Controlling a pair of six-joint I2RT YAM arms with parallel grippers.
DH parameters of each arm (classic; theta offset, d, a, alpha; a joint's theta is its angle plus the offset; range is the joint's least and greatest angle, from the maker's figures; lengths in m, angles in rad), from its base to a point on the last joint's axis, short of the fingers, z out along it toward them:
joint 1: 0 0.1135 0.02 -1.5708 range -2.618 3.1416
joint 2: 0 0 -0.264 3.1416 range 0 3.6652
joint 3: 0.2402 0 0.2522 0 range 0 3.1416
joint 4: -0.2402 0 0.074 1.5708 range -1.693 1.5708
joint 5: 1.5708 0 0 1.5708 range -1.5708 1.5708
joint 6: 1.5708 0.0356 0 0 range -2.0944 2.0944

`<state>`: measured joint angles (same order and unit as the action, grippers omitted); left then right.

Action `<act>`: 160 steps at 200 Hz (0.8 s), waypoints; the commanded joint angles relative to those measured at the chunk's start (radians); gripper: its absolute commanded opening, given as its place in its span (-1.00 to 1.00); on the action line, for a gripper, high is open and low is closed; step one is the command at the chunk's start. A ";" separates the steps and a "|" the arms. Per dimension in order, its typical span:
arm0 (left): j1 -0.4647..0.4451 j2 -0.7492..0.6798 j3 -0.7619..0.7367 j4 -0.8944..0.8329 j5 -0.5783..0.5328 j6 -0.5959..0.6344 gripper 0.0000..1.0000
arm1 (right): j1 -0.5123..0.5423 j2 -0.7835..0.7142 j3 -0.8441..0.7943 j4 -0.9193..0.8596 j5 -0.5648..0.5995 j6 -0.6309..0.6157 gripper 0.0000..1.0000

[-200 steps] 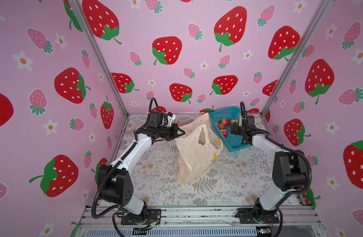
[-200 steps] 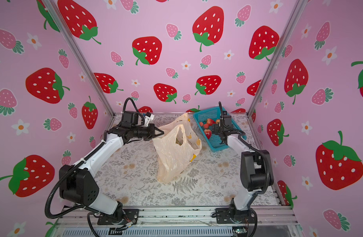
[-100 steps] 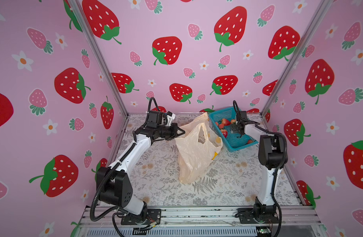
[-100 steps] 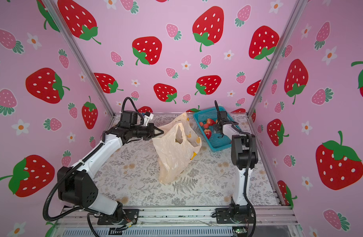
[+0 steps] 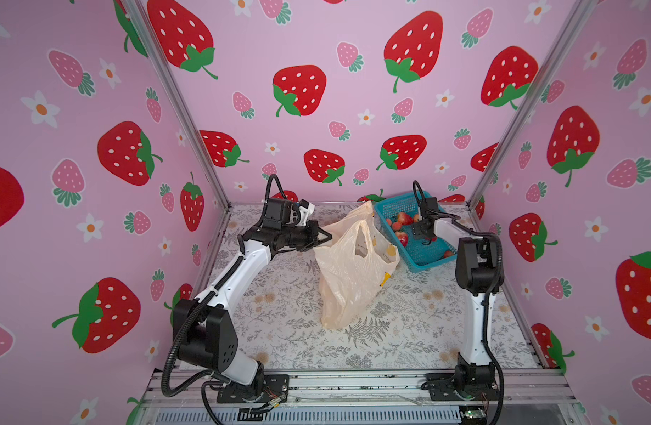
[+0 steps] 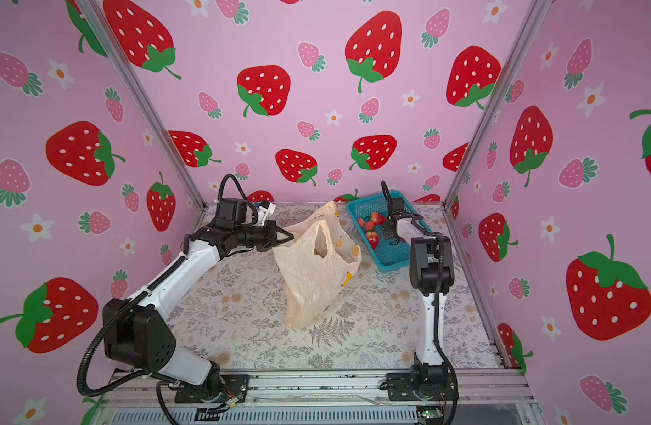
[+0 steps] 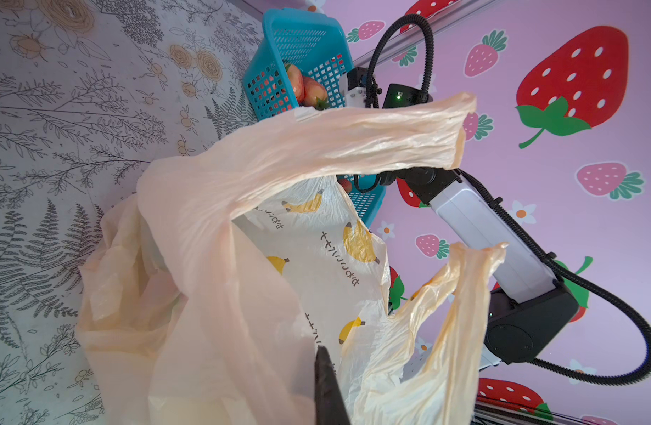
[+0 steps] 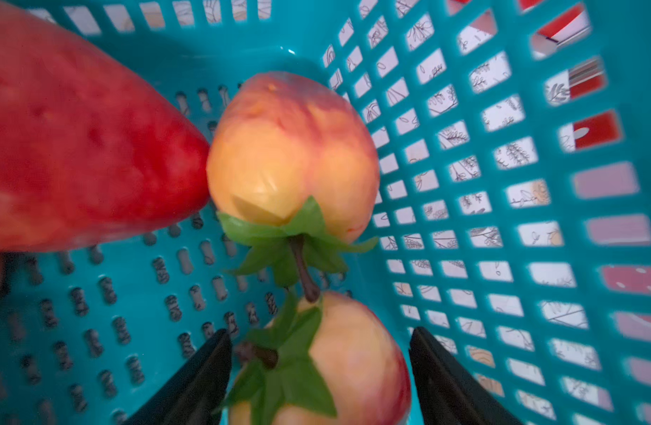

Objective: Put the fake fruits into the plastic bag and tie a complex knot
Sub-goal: 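Grasp a yellow-red peach in the teal basket with the right gripper, then carry the peach with the right gripper into the bag mouth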

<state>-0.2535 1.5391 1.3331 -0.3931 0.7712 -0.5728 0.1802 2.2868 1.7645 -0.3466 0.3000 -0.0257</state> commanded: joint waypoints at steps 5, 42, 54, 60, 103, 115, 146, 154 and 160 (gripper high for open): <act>-0.002 -0.011 -0.005 0.008 0.025 -0.002 -1.00 | -0.006 0.020 0.026 -0.044 -0.040 -0.017 0.36; -0.003 -0.011 -0.005 0.007 0.025 -0.002 -1.00 | -0.007 -0.027 0.016 -0.052 -0.087 -0.005 0.06; -0.003 -0.011 -0.005 0.008 0.025 -0.002 -1.00 | -0.006 -0.059 0.003 -0.051 -0.112 0.001 0.05; -0.002 -0.012 -0.005 0.007 0.025 -0.002 -1.00 | -0.007 -0.080 -0.003 -0.051 -0.126 0.007 -0.03; -0.003 -0.018 -0.008 0.010 0.026 -0.004 -1.00 | -0.005 -0.346 -0.204 0.053 -0.323 0.093 -0.22; -0.003 -0.020 -0.008 0.010 0.026 -0.004 -1.00 | -0.003 -0.451 -0.302 0.115 -0.406 0.134 -0.25; -0.004 -0.018 -0.009 0.013 0.027 -0.006 -1.00 | 0.027 -0.712 -0.527 0.256 -0.586 0.237 -0.31; -0.006 -0.017 -0.008 0.013 0.028 -0.008 -1.00 | 0.043 -0.770 -0.571 0.293 -0.636 0.259 -0.31; -0.005 -0.019 -0.008 0.013 0.029 -0.008 -1.00 | 0.057 -0.805 -0.600 0.320 -0.672 0.277 -0.32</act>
<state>-0.2535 1.5391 1.3327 -0.3927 0.7715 -0.5739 0.1974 1.6073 1.2713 -0.1707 -0.1593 0.1455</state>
